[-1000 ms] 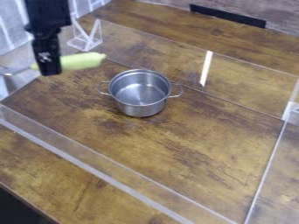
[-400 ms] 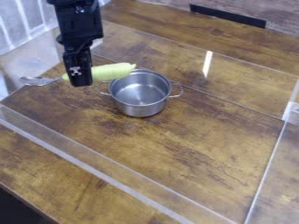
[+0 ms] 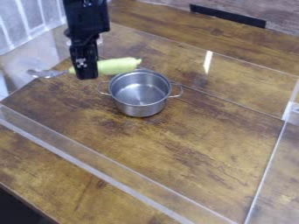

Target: Move the green spoon to the left

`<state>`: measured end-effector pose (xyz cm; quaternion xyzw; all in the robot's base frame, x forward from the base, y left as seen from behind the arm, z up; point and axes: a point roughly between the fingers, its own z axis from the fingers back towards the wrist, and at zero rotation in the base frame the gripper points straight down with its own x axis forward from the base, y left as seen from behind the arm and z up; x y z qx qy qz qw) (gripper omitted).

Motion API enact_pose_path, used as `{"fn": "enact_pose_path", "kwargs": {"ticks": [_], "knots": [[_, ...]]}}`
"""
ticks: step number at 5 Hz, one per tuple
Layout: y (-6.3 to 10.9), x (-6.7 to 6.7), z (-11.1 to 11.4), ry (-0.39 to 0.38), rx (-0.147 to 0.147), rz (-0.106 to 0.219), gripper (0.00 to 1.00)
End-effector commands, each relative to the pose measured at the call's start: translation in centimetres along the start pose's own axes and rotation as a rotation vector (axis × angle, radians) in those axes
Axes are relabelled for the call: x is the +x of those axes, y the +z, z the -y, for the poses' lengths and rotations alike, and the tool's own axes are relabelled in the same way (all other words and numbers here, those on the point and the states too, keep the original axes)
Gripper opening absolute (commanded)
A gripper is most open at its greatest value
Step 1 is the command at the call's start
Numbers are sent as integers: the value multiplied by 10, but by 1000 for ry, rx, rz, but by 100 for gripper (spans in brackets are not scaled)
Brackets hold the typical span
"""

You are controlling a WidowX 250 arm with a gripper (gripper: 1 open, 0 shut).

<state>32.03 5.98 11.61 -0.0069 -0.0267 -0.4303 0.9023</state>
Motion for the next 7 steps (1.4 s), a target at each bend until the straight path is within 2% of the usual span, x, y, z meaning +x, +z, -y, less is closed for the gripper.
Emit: {"fn": "enact_pose_path", "kwargs": {"ticks": [1,2,3,5,7], "knots": [[17,0,-3,-51,48,27,0],[18,1,6,-123,45,34,0],[12,-7,-1,-138,27,46,0],[2,-26,-23,-171,-11,72,0],[-21,-31,-48,-231,-62,98,0]]}}
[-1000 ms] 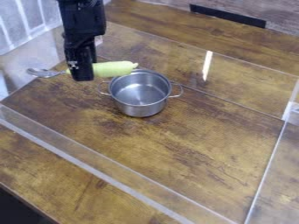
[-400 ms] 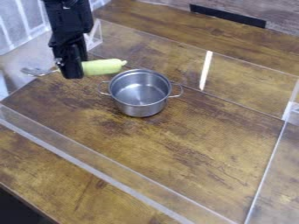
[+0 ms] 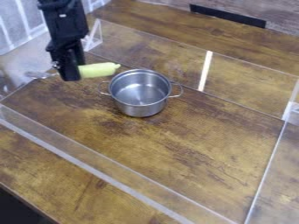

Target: Move the green spoon to the left

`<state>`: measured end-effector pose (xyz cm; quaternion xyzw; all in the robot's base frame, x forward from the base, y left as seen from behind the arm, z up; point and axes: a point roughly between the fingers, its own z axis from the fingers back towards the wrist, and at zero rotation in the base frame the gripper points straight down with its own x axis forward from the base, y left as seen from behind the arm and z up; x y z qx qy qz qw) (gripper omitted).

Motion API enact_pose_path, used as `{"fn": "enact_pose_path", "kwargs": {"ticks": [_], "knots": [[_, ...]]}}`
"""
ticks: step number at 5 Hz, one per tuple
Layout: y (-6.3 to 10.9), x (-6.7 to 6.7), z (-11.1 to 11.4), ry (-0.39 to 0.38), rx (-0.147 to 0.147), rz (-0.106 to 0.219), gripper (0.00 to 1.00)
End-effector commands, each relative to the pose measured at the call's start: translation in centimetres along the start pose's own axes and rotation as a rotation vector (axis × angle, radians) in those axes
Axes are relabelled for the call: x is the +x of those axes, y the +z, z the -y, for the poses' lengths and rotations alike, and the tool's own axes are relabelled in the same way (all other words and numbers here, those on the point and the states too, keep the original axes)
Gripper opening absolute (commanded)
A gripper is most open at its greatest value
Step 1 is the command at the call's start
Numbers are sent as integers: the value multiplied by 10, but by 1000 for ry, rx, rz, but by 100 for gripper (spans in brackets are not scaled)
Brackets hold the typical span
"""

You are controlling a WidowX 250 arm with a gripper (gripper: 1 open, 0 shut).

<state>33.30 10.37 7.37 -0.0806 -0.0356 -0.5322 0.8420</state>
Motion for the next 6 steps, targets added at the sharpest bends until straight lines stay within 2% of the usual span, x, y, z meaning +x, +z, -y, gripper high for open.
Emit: {"fn": "enact_pose_path", "kwargs": {"ticks": [1,3,5,6], "knots": [[17,-4,-15,-32,47,24,0],[19,-6,-19,-56,10,53,0],[20,9,-18,-141,-47,60,0],[9,19,-10,-209,-85,56,0]]}}
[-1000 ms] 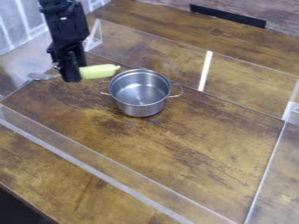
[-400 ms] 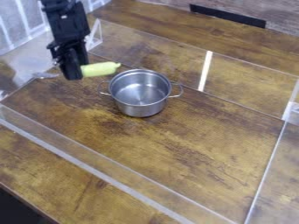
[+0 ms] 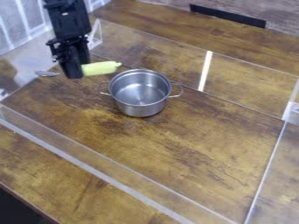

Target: Move the green spoon to the left

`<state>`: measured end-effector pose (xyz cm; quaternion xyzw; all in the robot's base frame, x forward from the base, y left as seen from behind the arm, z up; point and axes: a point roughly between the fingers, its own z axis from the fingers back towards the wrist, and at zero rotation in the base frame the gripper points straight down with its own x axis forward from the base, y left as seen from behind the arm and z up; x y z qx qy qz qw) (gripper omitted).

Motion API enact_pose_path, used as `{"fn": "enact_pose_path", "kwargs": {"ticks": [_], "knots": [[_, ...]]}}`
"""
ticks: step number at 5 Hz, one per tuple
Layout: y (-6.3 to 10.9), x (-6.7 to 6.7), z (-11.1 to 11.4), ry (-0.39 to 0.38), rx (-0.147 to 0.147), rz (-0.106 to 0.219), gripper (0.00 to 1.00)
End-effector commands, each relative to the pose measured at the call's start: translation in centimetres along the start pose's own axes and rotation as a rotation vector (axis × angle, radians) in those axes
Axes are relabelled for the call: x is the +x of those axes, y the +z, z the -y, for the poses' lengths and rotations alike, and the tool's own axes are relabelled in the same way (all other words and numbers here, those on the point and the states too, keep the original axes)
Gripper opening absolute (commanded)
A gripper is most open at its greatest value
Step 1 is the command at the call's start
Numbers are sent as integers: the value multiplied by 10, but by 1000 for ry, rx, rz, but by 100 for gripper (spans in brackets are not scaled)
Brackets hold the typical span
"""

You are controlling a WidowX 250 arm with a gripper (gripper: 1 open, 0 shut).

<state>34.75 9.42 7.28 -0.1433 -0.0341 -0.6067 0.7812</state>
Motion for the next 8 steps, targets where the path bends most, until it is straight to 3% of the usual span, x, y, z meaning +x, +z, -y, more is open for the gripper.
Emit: {"fn": "enact_pose_path", "kwargs": {"ticks": [1,3,6,7,8], "knots": [[-1,14,4,-95,0,-14,0],[13,18,17,-103,-1,4,0],[23,-6,20,66,50,40,0],[37,-9,13,54,45,41,0],[48,-6,10,1,16,36,0]]}}
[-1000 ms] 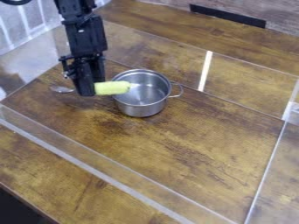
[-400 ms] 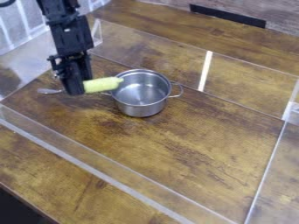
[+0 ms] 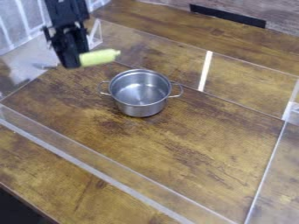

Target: Move the green spoon to the left

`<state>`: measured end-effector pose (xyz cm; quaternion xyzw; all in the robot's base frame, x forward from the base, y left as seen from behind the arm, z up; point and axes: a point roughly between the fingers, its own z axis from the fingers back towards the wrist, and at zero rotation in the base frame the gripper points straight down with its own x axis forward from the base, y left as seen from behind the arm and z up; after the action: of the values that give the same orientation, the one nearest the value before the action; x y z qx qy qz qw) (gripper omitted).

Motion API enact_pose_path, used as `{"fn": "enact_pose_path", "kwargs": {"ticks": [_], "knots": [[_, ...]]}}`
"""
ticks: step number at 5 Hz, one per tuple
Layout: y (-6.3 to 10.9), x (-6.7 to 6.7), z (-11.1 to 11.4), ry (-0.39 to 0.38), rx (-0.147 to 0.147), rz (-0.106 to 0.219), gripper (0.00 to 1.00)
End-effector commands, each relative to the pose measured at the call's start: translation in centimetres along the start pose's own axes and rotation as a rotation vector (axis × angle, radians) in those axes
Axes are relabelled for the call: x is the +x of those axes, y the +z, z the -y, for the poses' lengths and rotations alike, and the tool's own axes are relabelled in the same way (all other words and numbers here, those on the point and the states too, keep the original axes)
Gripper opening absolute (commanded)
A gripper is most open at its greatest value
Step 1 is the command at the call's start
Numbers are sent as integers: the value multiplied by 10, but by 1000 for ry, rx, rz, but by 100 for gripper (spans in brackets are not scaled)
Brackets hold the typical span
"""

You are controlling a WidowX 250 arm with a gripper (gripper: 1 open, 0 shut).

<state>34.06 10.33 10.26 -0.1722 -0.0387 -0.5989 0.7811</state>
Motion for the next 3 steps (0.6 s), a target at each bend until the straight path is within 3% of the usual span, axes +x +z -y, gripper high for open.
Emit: {"fn": "enact_pose_path", "kwargs": {"ticks": [1,2,3], "knots": [[1,-2,-1,-139,-15,-49,0],[4,0,-1,-166,-28,-40,100],[7,2,-6,-201,-27,-32,100]]}}
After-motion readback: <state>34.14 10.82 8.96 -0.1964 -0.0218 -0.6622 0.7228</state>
